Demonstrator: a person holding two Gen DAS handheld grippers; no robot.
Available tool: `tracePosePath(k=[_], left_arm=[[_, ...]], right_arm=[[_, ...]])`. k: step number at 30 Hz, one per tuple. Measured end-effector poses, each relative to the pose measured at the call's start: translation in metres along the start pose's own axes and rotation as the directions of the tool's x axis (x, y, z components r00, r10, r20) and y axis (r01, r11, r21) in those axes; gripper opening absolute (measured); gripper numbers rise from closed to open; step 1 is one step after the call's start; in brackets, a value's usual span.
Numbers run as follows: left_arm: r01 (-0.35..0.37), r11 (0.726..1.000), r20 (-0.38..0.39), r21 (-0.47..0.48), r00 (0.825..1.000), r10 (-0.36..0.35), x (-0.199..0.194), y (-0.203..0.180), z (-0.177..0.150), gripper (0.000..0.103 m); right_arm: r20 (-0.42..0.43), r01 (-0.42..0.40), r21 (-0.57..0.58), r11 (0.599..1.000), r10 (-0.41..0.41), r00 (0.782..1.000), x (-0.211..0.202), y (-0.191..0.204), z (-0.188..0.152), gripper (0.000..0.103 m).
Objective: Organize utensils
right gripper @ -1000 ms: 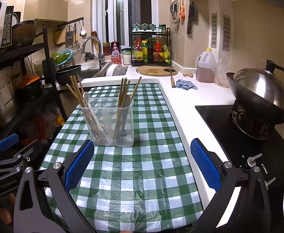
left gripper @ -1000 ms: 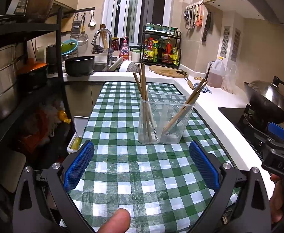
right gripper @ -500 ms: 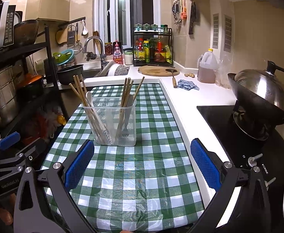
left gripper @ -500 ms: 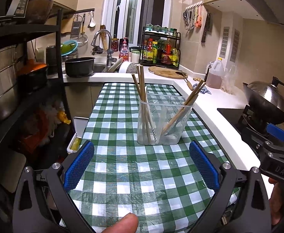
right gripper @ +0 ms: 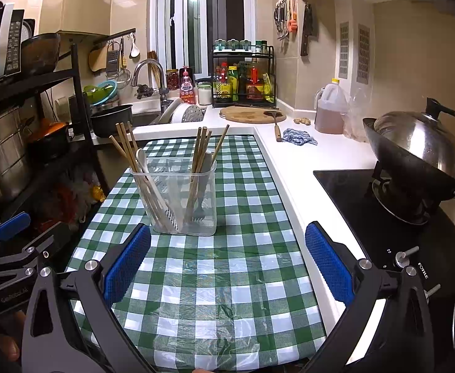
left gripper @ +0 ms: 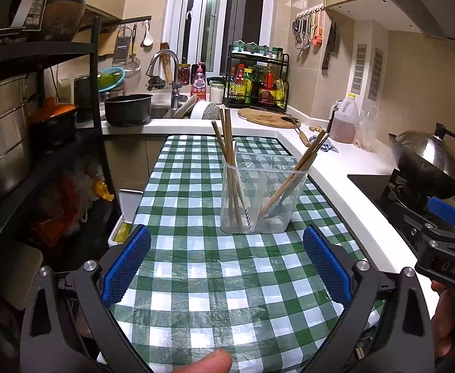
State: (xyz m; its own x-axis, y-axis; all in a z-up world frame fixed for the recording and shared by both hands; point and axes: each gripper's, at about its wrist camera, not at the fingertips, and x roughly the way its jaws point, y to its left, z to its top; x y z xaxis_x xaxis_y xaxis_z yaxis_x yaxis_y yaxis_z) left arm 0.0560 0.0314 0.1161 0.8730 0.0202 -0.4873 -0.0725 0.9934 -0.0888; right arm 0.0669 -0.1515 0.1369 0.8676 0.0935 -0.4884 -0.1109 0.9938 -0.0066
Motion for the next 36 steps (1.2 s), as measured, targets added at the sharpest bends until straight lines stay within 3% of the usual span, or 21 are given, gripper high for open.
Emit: tracePosePath(k=[36], left_arm=[[0.005,1.0,0.029,0.008,1.0,-0.005,-0.0073,-0.0028,-0.0015,0.095]], right_arm=[[-0.009,0.01,-0.006,1.0,-0.01,1.0,0.0032,-0.0005,-0.0025,0.098]])
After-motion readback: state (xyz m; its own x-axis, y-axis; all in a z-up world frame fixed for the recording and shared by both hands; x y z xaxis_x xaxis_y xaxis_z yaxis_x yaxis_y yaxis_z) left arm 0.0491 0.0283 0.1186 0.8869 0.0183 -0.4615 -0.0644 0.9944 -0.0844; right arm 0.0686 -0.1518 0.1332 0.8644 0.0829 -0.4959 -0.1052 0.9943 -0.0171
